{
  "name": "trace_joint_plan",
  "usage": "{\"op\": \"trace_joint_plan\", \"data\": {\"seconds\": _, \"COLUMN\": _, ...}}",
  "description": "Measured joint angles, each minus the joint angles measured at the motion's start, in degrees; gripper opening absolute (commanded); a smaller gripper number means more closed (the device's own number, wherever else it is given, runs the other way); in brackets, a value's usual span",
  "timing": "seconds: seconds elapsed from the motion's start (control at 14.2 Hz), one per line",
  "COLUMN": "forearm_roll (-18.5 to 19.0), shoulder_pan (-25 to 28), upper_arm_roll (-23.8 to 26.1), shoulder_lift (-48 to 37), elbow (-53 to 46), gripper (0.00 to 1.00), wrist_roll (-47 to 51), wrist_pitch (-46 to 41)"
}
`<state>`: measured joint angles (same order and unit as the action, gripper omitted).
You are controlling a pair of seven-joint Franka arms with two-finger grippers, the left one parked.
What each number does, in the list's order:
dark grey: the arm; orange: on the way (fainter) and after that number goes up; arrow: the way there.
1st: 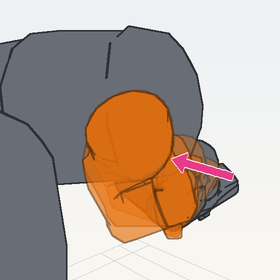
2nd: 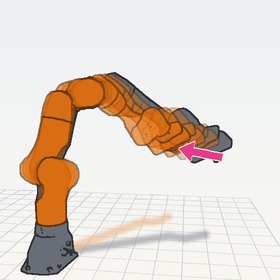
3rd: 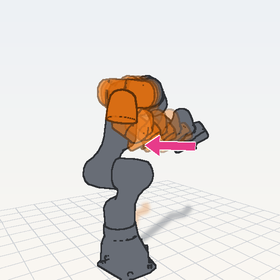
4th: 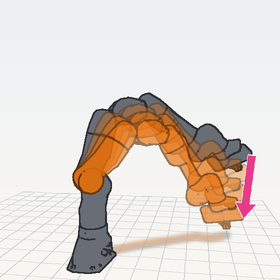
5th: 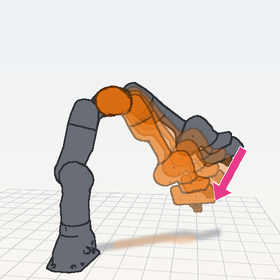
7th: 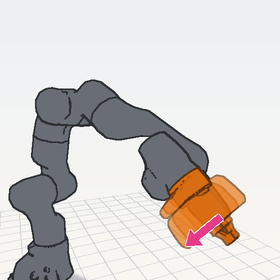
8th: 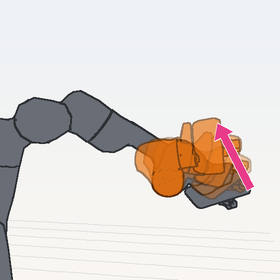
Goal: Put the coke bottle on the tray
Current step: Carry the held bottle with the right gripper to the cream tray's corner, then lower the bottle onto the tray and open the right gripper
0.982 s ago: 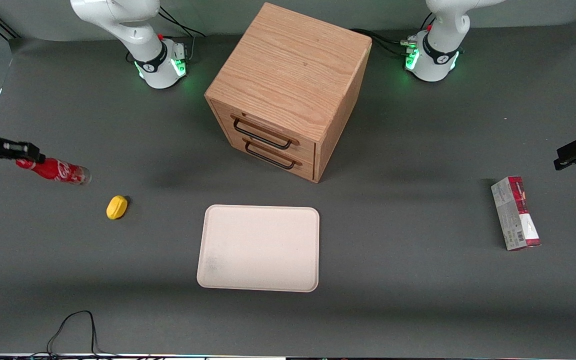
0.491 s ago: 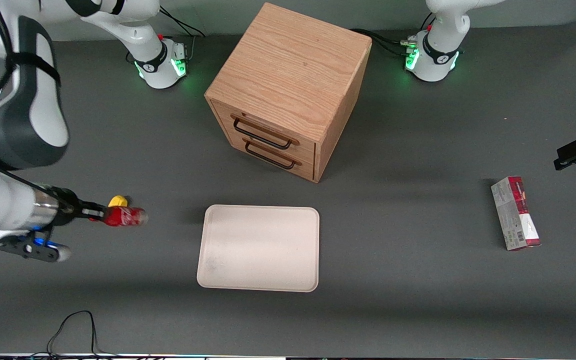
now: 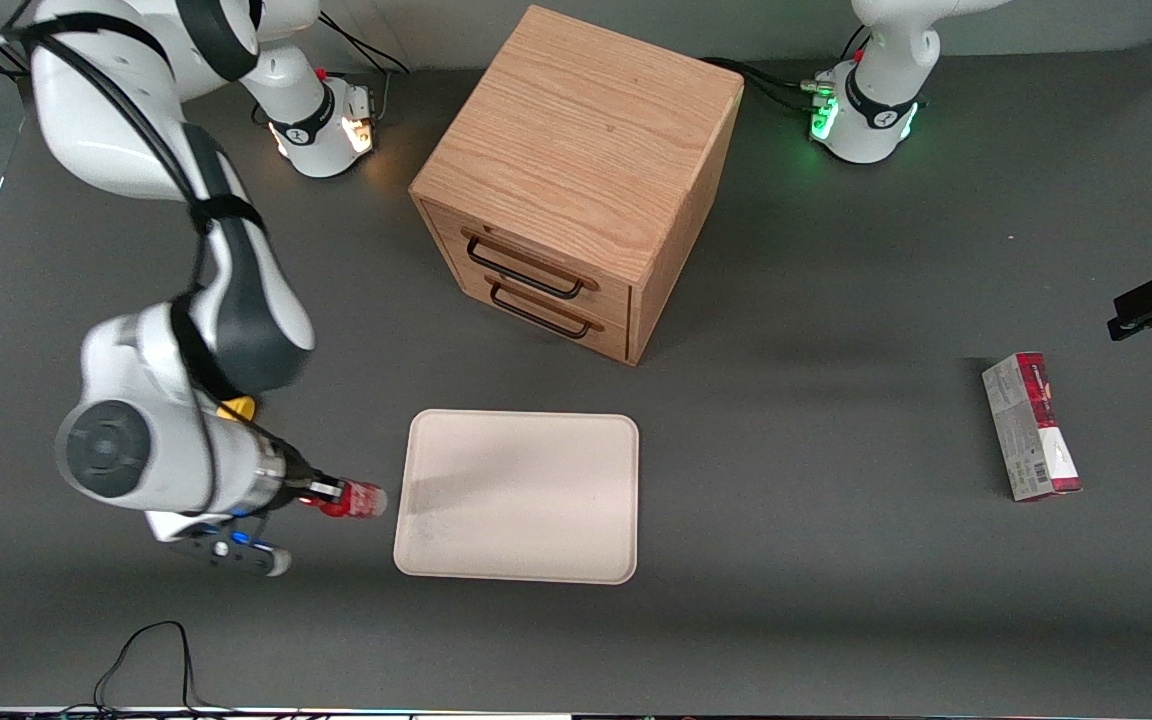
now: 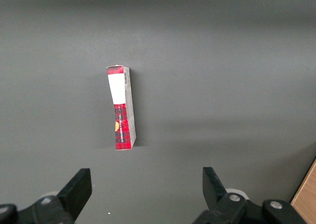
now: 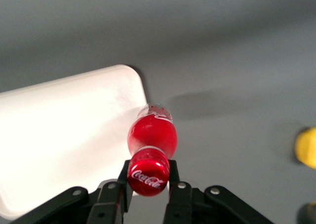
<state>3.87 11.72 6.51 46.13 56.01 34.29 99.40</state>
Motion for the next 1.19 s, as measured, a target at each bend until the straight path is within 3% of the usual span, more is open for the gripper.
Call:
{"op": "trace_joint_plan", "data": {"seconds": 0.77, "forearm_roll": 2.7, "shoulder_pan": 3.8, "upper_arm_roll": 0.0, "shoulder_lift": 5.7, "elbow": -1.3, "gripper": 0.00, "wrist_roll": 6.5, "wrist_pitch": 7.5}}
{"op": "trace_joint_plan", "data": {"seconds": 0.84, "forearm_roll": 2.9, "shoulder_pan": 4.1, "upper_arm_roll": 0.0, "shoulder_lift": 6.0, "elbow": -1.3, "gripper": 0.26, "wrist_roll": 6.7, "wrist_pitch": 7.7}}
{"op": "trace_joint_plan", "data": {"seconds": 0.91, "forearm_roll": 3.0, "shoulder_pan": 4.3, "upper_arm_roll": 0.0, "shoulder_lift": 6.1, "elbow": -1.3, "gripper": 0.72, "wrist_roll": 6.8, "wrist_pitch": 7.8}}
{"op": "trace_joint_plan", "data": {"seconds": 0.98, "forearm_roll": 3.0, "shoulder_pan": 4.3, "upper_arm_roll": 0.0, "shoulder_lift": 6.1, "elbow": -1.4, "gripper": 1.00, "wrist_roll": 6.8, "wrist_pitch": 7.8}}
{"op": "trace_joint_plan", "data": {"seconds": 1.19, "forearm_roll": 3.0, "shoulder_pan": 4.3, "upper_arm_roll": -0.1, "shoulder_lift": 6.1, "elbow": -1.6, "gripper": 1.00, "wrist_roll": 6.9, "wrist_pitch": 7.8}}
